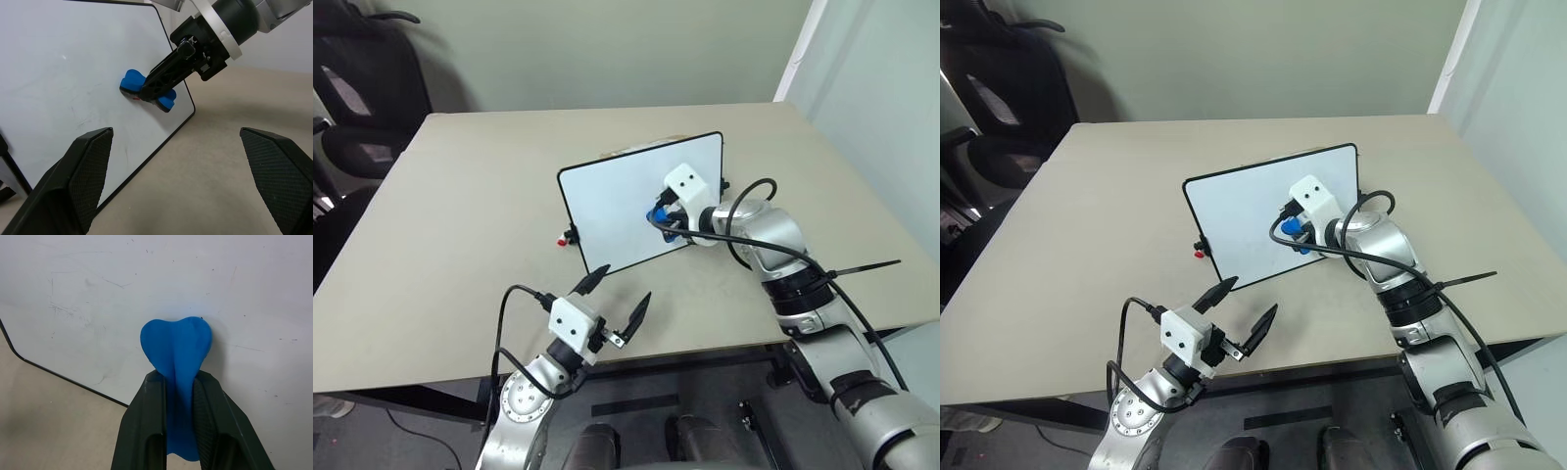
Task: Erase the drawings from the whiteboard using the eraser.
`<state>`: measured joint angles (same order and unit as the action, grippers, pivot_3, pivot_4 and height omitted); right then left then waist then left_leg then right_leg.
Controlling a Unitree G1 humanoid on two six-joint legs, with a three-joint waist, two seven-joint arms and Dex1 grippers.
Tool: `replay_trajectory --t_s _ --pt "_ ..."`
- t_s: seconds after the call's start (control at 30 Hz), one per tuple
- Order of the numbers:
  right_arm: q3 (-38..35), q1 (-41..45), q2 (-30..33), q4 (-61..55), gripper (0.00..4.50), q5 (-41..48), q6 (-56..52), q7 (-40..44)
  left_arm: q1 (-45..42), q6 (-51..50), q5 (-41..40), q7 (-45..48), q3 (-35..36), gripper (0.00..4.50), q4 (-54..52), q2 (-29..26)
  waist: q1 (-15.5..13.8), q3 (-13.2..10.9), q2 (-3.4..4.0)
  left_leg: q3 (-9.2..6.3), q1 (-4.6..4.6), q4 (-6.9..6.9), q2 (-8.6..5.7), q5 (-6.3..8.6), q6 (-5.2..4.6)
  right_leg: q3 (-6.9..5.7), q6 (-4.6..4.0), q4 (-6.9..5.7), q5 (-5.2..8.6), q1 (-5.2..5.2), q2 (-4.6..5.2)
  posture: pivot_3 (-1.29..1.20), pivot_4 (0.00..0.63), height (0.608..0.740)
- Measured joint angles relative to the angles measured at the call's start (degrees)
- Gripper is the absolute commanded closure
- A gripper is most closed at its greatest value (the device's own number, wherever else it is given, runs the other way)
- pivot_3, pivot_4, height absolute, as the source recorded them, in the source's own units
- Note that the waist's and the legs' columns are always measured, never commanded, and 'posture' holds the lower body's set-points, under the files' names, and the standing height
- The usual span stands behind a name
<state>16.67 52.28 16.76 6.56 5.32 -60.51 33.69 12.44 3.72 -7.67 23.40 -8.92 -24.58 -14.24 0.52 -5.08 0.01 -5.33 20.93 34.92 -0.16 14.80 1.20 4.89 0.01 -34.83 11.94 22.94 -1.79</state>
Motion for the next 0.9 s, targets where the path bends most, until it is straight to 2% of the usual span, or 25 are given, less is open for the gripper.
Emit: replay_trajectory --t_s 0.4,0.57,0.9 --pt "1.85 -5.19 -0.29 10.95 3.84 -1.64 6.23 -1.14 -0.19 0.02 0.00 0.07 0.30 0.00 0.06 -0.12 -0.04 0.10 -0.02 -0.03 -0.10 0.00 0.00 0.21 0.28 0.00 0.00 -0.02 0.01 -0.07 -0.01 0.00 0.150 0.739" --pt "0.30 -4.56 -0.28 10.75 3.84 -1.51 5.56 -1.20 -0.20 0.01 -0.03 0.22 0.66 0.00 0.07 -0.32 -0.17 -0.13 0.02 -0.02 0.19 0.00 0.00 0.19 0.28 0.01 -0.01 0.02 0.01 0.11 0.00 0.00 0.150 0.739" --pt "-4.54 0.89 0.77 3.36 3.84 -0.30 3.86 -1.19 -0.90 0.01 -0.03 0.30 0.74 0.00 0.09 -0.31 -0.02 -0.14 0.01 -0.01 0.03 0.01 0.00 -0.07 -0.06 -0.01 -0.01 -0.04 -0.09 0.10 0.00 0.00 0.150 0.739"
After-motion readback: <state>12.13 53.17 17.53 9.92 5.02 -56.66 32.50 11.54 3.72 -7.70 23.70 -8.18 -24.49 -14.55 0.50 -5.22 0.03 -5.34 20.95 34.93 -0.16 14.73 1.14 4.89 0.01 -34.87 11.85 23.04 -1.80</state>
